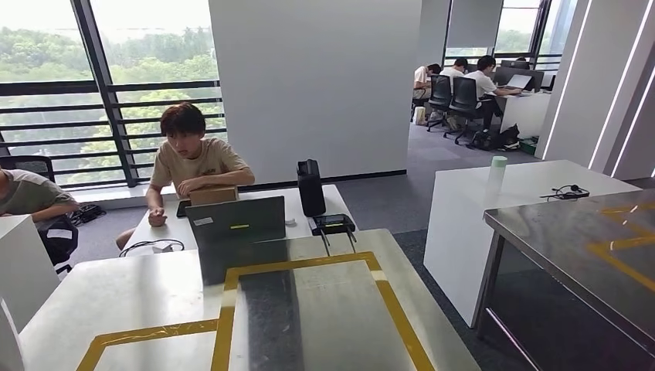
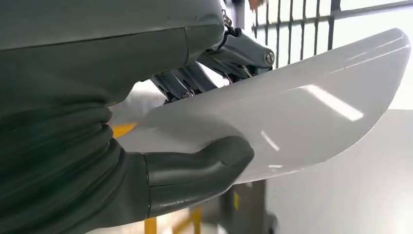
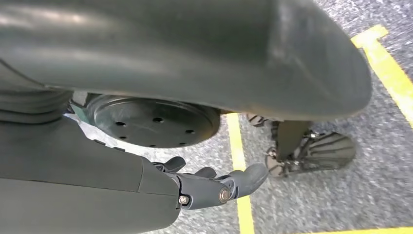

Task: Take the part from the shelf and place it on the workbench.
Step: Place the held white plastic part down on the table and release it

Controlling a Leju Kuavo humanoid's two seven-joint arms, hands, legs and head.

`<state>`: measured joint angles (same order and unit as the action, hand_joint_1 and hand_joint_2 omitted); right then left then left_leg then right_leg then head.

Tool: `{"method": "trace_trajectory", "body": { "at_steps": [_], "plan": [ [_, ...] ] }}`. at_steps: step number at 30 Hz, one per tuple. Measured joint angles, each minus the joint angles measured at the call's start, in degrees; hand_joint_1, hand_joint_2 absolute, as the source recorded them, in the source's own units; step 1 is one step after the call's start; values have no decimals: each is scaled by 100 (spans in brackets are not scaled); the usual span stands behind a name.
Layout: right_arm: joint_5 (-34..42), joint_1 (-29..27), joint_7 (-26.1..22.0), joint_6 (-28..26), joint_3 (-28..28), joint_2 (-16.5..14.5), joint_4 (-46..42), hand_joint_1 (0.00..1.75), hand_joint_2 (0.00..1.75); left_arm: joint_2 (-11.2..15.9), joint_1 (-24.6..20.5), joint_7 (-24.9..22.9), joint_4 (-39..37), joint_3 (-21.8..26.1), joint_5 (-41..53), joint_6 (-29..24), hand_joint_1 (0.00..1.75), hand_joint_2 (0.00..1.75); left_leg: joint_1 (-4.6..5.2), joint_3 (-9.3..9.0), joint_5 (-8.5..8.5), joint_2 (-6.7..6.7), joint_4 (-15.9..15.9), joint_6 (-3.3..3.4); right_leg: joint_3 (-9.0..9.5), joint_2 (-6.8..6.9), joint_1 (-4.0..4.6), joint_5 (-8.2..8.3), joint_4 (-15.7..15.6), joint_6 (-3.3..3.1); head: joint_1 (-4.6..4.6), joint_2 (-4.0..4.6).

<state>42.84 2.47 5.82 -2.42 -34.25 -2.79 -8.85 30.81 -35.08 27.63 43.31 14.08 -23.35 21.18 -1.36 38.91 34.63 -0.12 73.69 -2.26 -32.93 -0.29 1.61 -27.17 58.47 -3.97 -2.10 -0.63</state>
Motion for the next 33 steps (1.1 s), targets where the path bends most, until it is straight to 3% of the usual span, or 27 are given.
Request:
{"method": "trace_trajectory", "body": {
  "at_steps": [1,3,5,8,10,11,13,15,16,17,18,20,23,24,27,28,30,33],
  "plan": [
    [19,-7,11,-18,0,0,0,0,0,-1,-221,81,-221,-186,484,-352,175,175,-10,3,-169,1,-130,-19,11,-1,-13,-24,17,15,-1,0],
    [52,-16,41,-47,0,2,0,0,0,-26,-640,153,-587,-604,1322,-938,175,175,-34,-177,-647,-11,-750,-73,37,-10,-42,-93,70,67,-1,0],
    [76,-10,97,-72,0,6,0,0,0,-134,-963,205,-868,-1038,1898,-1262,175,175,-19,-312,-805,-29,-1236,-74,23,-20,-56,-147,130,134,-3,1],
    [97,-31,196,-90,0,1,0,0,0,-467,-1144,325,-1122,-1641,2535,-1515,175,175,24,-344,-822,-35,-1320,89,-31,-24,-72,-173,144,237,4,-2],
    [108,-33,217,-102,0,-3,0,0,0,-734,-1200,400,-1221,-2017,2944,-1702,175,175,15,-351,-844,-40,-1354,164,-108,-22,-87,-248,283,319,10,-3],
    [113,-25,212,-99,0,-4,0,0,0,-848,-1232,425,-1257,-2192,3136,-1814,175,175,9,-361,-844,-28,-1371,193,-246,-21,-97,-341,508,360,12,-6],
    [113,-17,181,-79,1,-5,-1,0,0,-1062,-1276,449,-1317,-2546,3657,-2184,175,175,22,-372,-821,1,-1379,240,-691,-11,-124,-565,1230,418,16,-5],
    [101,-43,134,-47,1,-5,-2,0,0,-1270,-1274,432,-1370,-2955,4342,-2687,175,175,37,-398,-790,14,-1378,270,-1046,-4,-143,-578,1693,435,17,-5],
    [89,-59,107,-30,0,-5,-2,0,0,-1374,-1254,421,-1390,-3183,4666,-2912,175,175,43,-422,-772,11,-1378,276,-1068,-3,-144,-433,1619,428,19,-5],
    [74,-71,80,-14,0,-5,-2,0,0,-1464,-1223,417,-1404,-3407,4944,-3106,175,175,48,-454,-752,4,-1379,275,-973,-3,-140,-202,1322,404,19,-4],
    [58,-77,53,-2,0,-5,-2,0,0,-1551,-1186,423,-1412,-3609,5171,-3260,175,175,52,-487,-730,0,-1382,269,-812,-3,-125,38,907,364,19,-4],
    [29,-70,4,6,-1,-4,-2,0,0,-1681,-1110,447,-1417,-3936,5511,-3521,175,175,71,-523,-689,4,-1385,234,-510,7,-88,290,234,285,19,-4],
    [-12,-68,-32,8,-6,-3,-2,0,0,-1788,-984,469,-1411,-4299,5851,-3818,175,175,70,-559,-673,19,-1442,151,-401,7,-63,270,42,242,19,-4],
    [-25,-77,-48,9,-10,-4,-2,0,0,-1809,-938,466,-1405,-4390,5940,-3903,175,175,75,-591,-689,26,-1483,159,-362,-1,-70,285,-7,264,19,-4],
    [-65,-92,-94,16,-37,-3,-2,0,0,-1820,-871,447,-1402,-4586,6119,-4101,175,175,98,-711,-704,38,-1613,299,-252,-15,-91,318,-130,331,14,-5],
    [-77,-90,-98,19,-52,-3,-2,0,0,-1809,-853,448,-1408,-4632,6141,-4128,175,175,98,-739,-694,38,-1636,297,-245,-16,-90,306,-124,312,11,-5],
    [-85,-93,-98,22,-87,-3,-2,0,0,-1779,-790,463,-1415,-4682,6144,-4137,175,175,94,-767,-690,38,-1653,231,-248,-16,-88,280,-99,275,7,-5],
    [-86,-107,-97,22,-117,-3,-2,0,0,-1745,-730,483,-1420,-4717,6138,-4143,175,175,86,-777,-695,36,-1669,200,-254,-11,-78,261,-82,248,7,-4]
  ]
}}
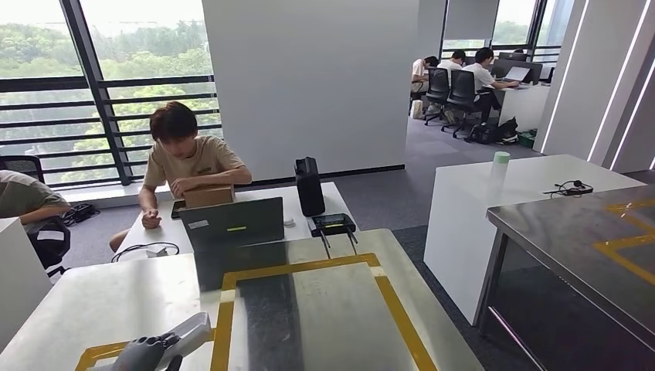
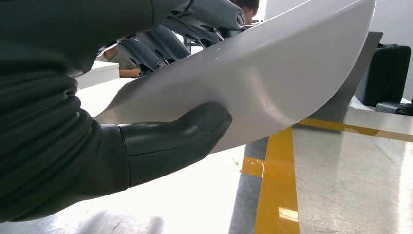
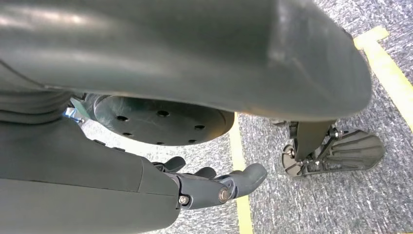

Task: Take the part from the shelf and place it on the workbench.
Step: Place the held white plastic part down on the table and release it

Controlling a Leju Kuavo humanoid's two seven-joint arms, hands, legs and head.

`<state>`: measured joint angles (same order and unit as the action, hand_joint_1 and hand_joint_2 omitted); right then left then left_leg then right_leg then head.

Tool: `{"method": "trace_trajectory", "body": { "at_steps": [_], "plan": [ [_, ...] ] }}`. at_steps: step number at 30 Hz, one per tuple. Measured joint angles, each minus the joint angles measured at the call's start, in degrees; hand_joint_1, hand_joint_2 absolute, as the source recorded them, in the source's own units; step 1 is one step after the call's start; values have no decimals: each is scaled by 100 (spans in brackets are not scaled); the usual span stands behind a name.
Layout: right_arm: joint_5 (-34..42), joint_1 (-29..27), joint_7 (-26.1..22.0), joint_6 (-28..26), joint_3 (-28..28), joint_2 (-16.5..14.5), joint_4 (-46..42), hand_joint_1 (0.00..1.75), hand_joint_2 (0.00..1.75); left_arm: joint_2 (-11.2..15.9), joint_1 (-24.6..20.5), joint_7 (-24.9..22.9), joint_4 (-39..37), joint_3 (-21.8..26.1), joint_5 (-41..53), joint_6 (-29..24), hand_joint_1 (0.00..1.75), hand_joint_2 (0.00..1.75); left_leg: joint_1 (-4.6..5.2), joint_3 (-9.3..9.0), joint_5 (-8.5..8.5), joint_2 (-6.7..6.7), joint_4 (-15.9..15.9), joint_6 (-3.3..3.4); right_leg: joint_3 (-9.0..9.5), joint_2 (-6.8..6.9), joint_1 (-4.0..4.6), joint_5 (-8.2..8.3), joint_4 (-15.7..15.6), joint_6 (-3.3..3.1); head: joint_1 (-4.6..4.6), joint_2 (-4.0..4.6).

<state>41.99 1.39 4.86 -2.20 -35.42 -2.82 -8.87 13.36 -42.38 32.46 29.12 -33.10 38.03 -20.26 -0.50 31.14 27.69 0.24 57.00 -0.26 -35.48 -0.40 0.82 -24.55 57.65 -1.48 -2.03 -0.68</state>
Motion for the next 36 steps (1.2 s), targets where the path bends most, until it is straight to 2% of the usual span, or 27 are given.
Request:
{"method": "trace_trajectory", "body": {
  "at_steps": [1,5,7,11,16,26,33,36],
  "plan": [
    [-1,-1,-1,0,-5,0,0,0,0,8,10,3,-1,-12,0,-1,175,175,-4,-1,-2,-1,-6,-22,-1,1,3,-3,3,-5,0,0],
    [-16,-2,18,-4,-19,0,0,0,0,49,41,-31,-10,-44,43,-51,0,175,-12,-2,-7,-2,-20,-86,-2,1,7,-5,8,-10,0,0],
    [-19,-3,39,-12,-25,0,0,0,0,89,58,-69,-28,-49,123,-125,0,175,-12,-5,-9,-3,-22,-94,-1,0,6,-4,8,-11,0,0],
    [-19,-6,77,-11,-45,0,0,0,0,155,94,-253,-82,-62,314,-242,0,0,-10,-8,-11,-6,-21,-97,4,6,4,-4,8,-11,0,0],
    [-49,-7,58,2,-99,2,0,0,0,236,97,-710,-189,-109,537,-165,0,0,-4,-11,-11,-5,-19,-97,7,4,-2,-3,7,-11,0,0],
    [15,-14,4,-5,-137,4,0,0,0,275,95,-740,-250,-111,541,-163,0,0,-1,-11,-8,-8,-13,-94,8,6,-7,-2,4,-9,0,0],
    [35,-19,2,-9,-137,4,0,0,0,318,83,-826,-250,-111,585,-281,0,0,16,4,17,-7,28,-47,10,6,-24,9,2,18,0,0],
    [35,-19,7,-9,-138,5,0,0,0,346,83,-887,-244,-111,595,-332,0,0,5,-1,-34,-2,-3,-11,12,3,-29,30,-14,63,-1,0]
  ]
}}
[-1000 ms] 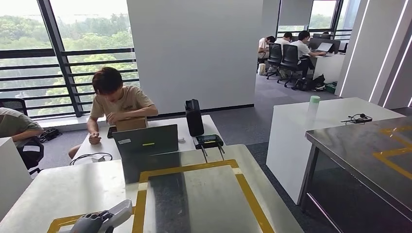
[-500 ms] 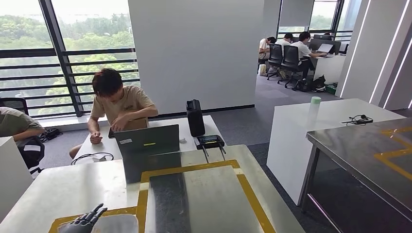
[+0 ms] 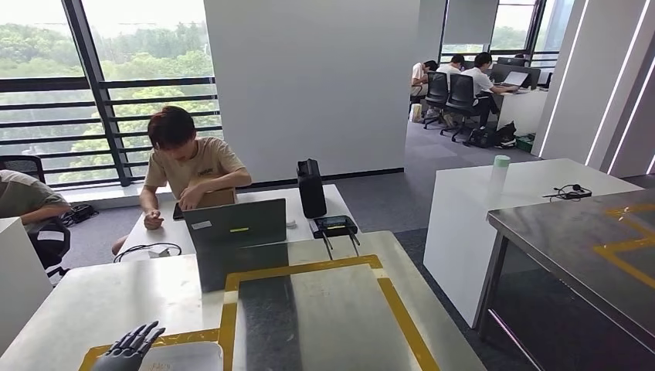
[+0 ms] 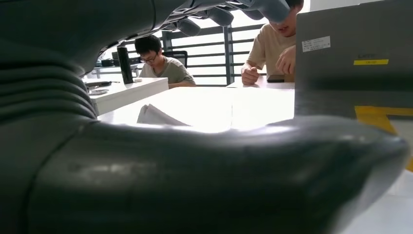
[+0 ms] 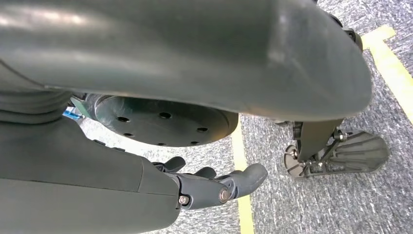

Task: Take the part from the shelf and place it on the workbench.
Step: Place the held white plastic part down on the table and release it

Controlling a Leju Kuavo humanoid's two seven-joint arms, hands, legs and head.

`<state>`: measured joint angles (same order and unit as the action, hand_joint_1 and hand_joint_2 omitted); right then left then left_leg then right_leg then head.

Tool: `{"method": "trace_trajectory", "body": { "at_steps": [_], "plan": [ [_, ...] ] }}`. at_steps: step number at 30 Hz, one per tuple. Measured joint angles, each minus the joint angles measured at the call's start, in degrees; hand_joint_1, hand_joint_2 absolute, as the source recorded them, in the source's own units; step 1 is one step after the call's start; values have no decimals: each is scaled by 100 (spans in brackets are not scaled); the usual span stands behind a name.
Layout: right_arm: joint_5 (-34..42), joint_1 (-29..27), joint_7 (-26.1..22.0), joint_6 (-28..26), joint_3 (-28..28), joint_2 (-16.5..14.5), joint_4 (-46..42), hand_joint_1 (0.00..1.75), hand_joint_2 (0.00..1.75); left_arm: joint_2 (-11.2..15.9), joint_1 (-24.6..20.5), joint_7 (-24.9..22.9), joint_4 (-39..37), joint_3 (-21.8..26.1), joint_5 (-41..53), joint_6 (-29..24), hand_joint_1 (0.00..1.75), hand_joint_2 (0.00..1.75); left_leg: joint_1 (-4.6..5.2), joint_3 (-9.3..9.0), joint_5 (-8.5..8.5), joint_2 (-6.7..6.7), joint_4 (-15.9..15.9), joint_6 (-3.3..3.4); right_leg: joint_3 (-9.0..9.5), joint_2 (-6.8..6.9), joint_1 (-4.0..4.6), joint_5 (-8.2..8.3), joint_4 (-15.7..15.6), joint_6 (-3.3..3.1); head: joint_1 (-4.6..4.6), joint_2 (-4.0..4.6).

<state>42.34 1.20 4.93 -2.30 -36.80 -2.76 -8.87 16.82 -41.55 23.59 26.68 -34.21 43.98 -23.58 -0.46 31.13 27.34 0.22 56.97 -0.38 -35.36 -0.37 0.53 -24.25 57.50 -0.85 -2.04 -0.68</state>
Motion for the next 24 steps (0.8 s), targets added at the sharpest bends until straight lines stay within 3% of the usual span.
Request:
{"method": "trace_trajectory", "body": {
  "at_steps": [2,3,5,6,7,8,10,11,13,15,17,19,21,22,23,24],
  "plan": [
    [-1,-1,2,-1,-2,2,0,0,0,12,-2,-19,11,0,2,-16,0,0,-47,-19,-84,14,-74,37,-57,-1,0,-122,131,60,3,0],
    [-2,0,2,-2,-4,3,0,0,0,13,-1,-23,16,0,2,-19,0,0,-72,-18,-111,23,-99,51,-152,0,-13,-283,355,94,5,0],
    [-10,-1,7,-2,-11,3,0,0,0,14,11,-30,20,0,4,-20,0,0,-86,15,-126,38,-93,62,-461,2,-69,-679,1111,171,8,0],
    [-14,-3,11,-2,-15,3,0,0,0,14,22,-34,20,0,5,-20,0,0,-97,34,-128,45,-78,57,-594,3,-103,-798,1441,209,8,0],
    [-17,-5,15,-2,-18,3,0,0,0,14,34,-39,19,0,6,-20,0,0,-115,54,-128,50,-58,45,-641,6,-137,-811,1598,249,8,0],
    [-19,-7,17,-2,-21,3,0,0,0,14,42,-47,18,0,7,-20,0,0,-140,75,-125,52,-32,23,-573,10,-171,-715,1515,290,8,0],
    [-22,-6,18,0,-23,2,0,0,0,16,49,-67,19,0,8,-23,0,0,-196,121,-100,50,49,-59,-162,24,-243,-421,805,382,8,0],
    [-25,-4,14,4,-25,1,-1,0,0,24,49,-78,21,0,10,-26,0,0,-210,151,-87,44,90,-116,18,11,-254,-321,495,391,10,0],
    [-27,1,7,20,-25,3,-2,0,0,37,49,-92,25,0,19,-33,0,0,-199,193,-82,30,146,-227,148,-20,-245,-308,236,325,10,0],
    [-27,4,3,39,-26,7,-2,0,0,46,51,-96,24,0,27,-35,0,0,-196,209,-110,21,140,-317,96,-39,-228,-305,259,187,6,0],
    [-27,4,-4,58,-27,8,-2,0,0,63,55,-98,23,-1,28,-34,0,0,-215,281,15,18,256,-358,58,-28,-224,-263,235,69,6,0],
    [-27,3,-11,71,-27,11,-2,0,0,81,56,-100,22,-2,28,-33,0,0,-203,495,428,12,798,-343,0,-17,-198,-197,219,-33,6,0],
    [-28,2,-13,78,-28,14,-2,0,0,87,65,-101,17,-2,28,-32,0,0,-168,736,830,4,1525,-314,-81,-16,-141,-136,220,-92,7,0],
    [-28,1,-12,81,-28,15,-2,0,0,88,74,-101,15,-3,28,-29,0,0,-150,772,898,2,1720,-294,-125,-15,-111,-102,221,-108,7,0],
    [-28,0,-12,83,-29,15,-2,0,0,89,81,-100,13,-3,28,-26,0,0,-132,708,861,1,1711,-264,-169,-16,-84,-66,222,-116,8,0],
    [-28,0,-13,83,-29,16,-2,0,0,91,85,-98,13,-4,29,-23,0,0,-113,533,736,0,1483,-225,-208,-17,-61,-31,224,-119,8,0]
  ]
}}
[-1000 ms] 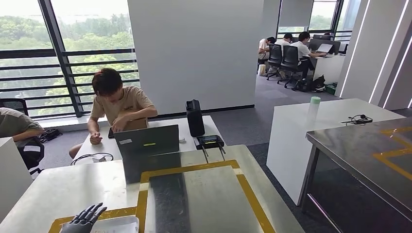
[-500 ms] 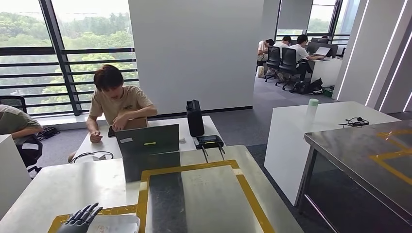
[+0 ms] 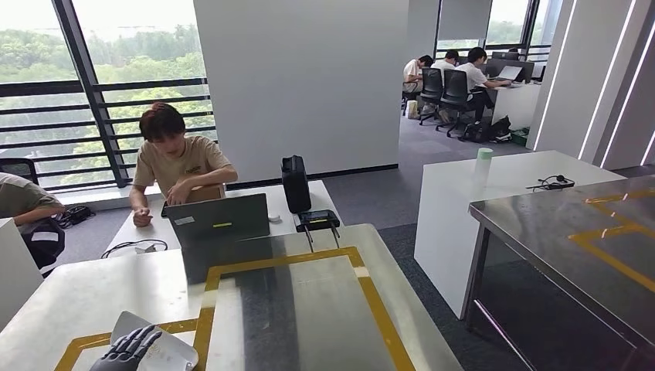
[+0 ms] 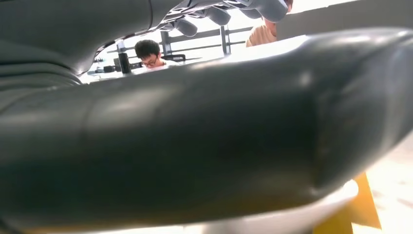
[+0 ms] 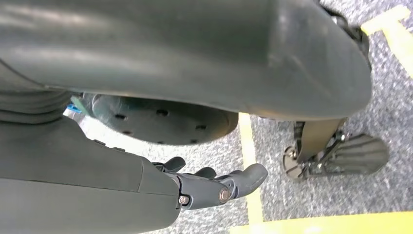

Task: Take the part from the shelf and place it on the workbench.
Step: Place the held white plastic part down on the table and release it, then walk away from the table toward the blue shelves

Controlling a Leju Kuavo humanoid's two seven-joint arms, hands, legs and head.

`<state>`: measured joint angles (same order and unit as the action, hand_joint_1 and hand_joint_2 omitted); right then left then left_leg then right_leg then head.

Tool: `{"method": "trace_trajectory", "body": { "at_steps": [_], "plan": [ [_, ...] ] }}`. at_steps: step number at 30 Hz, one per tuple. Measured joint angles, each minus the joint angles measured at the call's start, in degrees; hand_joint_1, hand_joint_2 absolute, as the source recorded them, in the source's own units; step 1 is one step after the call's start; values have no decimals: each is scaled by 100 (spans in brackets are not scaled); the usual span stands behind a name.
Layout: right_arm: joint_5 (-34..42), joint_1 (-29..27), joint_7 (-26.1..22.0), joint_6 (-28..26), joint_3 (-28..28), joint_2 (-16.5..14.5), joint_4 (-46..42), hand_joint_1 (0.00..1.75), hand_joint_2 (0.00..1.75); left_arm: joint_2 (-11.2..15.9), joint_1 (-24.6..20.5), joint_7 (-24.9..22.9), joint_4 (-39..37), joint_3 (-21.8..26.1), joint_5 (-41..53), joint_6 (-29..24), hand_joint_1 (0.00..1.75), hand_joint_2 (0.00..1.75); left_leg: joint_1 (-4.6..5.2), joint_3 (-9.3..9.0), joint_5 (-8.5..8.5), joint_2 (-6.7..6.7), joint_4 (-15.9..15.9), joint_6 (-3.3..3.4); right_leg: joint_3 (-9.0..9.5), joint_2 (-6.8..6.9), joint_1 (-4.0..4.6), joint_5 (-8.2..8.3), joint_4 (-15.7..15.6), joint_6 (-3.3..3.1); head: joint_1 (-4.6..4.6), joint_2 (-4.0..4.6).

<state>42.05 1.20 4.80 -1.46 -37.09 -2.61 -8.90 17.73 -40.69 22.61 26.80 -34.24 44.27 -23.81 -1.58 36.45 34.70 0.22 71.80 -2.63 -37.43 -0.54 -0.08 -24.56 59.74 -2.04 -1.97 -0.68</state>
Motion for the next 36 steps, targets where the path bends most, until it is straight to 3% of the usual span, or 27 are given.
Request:
{"method": "trace_trajectory", "body": {
  "at_steps": [3,4,7,9,11,12,13,14,15,16,18,20,23,25,27,28,29,30,31,33,34,36],
  "plan": [
    [-1,2,-2,2,-1,2,0,0,0,23,-1,1,10,-3,-1,3,0,0,70,-682,-323,-9,-1057,105,-74,-5,39,100,4,45,1,0],
    [-2,2,-2,4,-2,3,0,0,0,34,0,0,13,-4,-3,2,0,0,94,-758,-348,-14,-1220,123,-85,-7,37,137,3,75,1,0],
    [-6,-9,-1,2,-14,10,0,0,0,60,21,-4,19,-5,-15,-8,0,0,120,-675,-454,-18,-1298,214,-115,-10,18,230,-29,186,7,0],
    [-7,-17,1,-3,-25,16,0,0,0,63,44,-5,37,-5,-23,-20,0,0,95,-597,-584,-3,-1337,306,-220,-3,11,-33,164,252,13,0],
    [-7,-16,2,-5,-33,18,0,0,0,67,81,-16,56,-5,-25,-28,0,0,92,-459,-711,5,-1343,352,-421,9,-8,-585,786,296,20,0],
    [-7,-15,1,-7,-34,18,0,0,0,70,107,-24,60,-5,-25,-30,0,0,94,-380,-768,8,-1337,357,-508,10,-14,-796,1155,313,21,0],
    [-8,-14,1,-9,-36,18,0,0,0,73,134,-34,61,-5,-25,-30,0,0,96,-302,-819,11,-1327,356,-540,12,-18,-892,1428,322,22,0],
    [-10,-13,1,-12,-37,18,0,0,0,77,160,-43,62,-5,-25,-30,0,0,98,-226,-866,14,-1312,351,-480,13,-18,-869,1521,323,23,0],
    [-14,-13,2,-15,-39,19,0,0,0,83,182,-49,68,-5,-25,-30,0,0,99,-157,-906,16,-1295,341,-308,13,-16,-756,1388,313,23,0],
    [-20,-10,3,-18,-42,20,0,0,0,92,198,-56,78,-5,-24,-30,0,0,99,-101,-941,16,-1278,329,-39,14,-7,-620,1065,288,24,0],
    [-37,4,4,-20,-48,31,0,0,0,119,216,-69,107,-5,-23,-31,0,0,101,-29,-1007,20,-1259,288,520,20,25,-521,269,209,22,0],
    [-50,15,8,-21,-60,41,0,0,0,142,234,-84,133,-5,-23,-37,0,0,93,-12,-1085,28,-1279,224,742,26,67,-536,-116,140,21,0],
    [-59,21,22,-25,-101,42,0,0,0,182,298,-120,169,-5,-16,-56,0,0,78,26,-1122,20,-1300,123,703,40,53,-374,-235,42,22,0],
    [-61,28,26,-25,-119,42,0,0,0,218,341,-152,182,-5,-5,-66,0,0,74,155,-757,0,-969,81,625,56,18,-227,-312,-24,21,0],
    [-62,31,29,-20,-129,39,0,0,0,232,388,-188,188,-5,7,-68,0,0,64,333,-247,-11,-270,37,489,60,19,-117,-305,-47,22,0],
    [-63,31,31,-20,-133,38,0,0,0,233,420,-206,190,-5,15,-68,0,0,55,380,-116,-11,36,12,414,61,18,-70,-288,-40,22,0],
    [-64,32,34,-20,-134,38,0,0,0,233,452,-222,190,-6,22,-68,0,0,40,354,-112,-10,185,-12,336,61,13,-27,-263,-27,22,0],
    [-65,32,37,-19,-135,38,0,0,0,233,476,-232,191,-7,28,-67,0,0,20,235,-213,-9,134,-34,258,62,3,12,-231,-7,22,0],
    [-66,35,40,-19,-135,38,0,0,0,233,490,-243,197,-7,33,-67,0,0,-7,15,-364,-8,-119,-60,178,62,-10,46,-190,21,23,0],
    [-65,47,53,-17,-136,44,0,0,0,229,499,-262,216,-6,29,-61,0,0,-30,-472,-467,-31,-824,-101,28,61,-24,105,-97,94,24,0],
    [-63,53,57,-16,-136,49,0,0,0,226,515,-273,227,-5,7,-42,0,0,-23,-618,-453,-48,-1072,-89,-22,56,-23,141,-63,132,25,0],
    [-56,54,57,-14,-137,57,0,0,0,219,597,-287,238,-1,-64,7,0,0,22,-655,-436,-74,-1208,10,-81,37,-24,239,-50,197,27,0]
  ]
}}
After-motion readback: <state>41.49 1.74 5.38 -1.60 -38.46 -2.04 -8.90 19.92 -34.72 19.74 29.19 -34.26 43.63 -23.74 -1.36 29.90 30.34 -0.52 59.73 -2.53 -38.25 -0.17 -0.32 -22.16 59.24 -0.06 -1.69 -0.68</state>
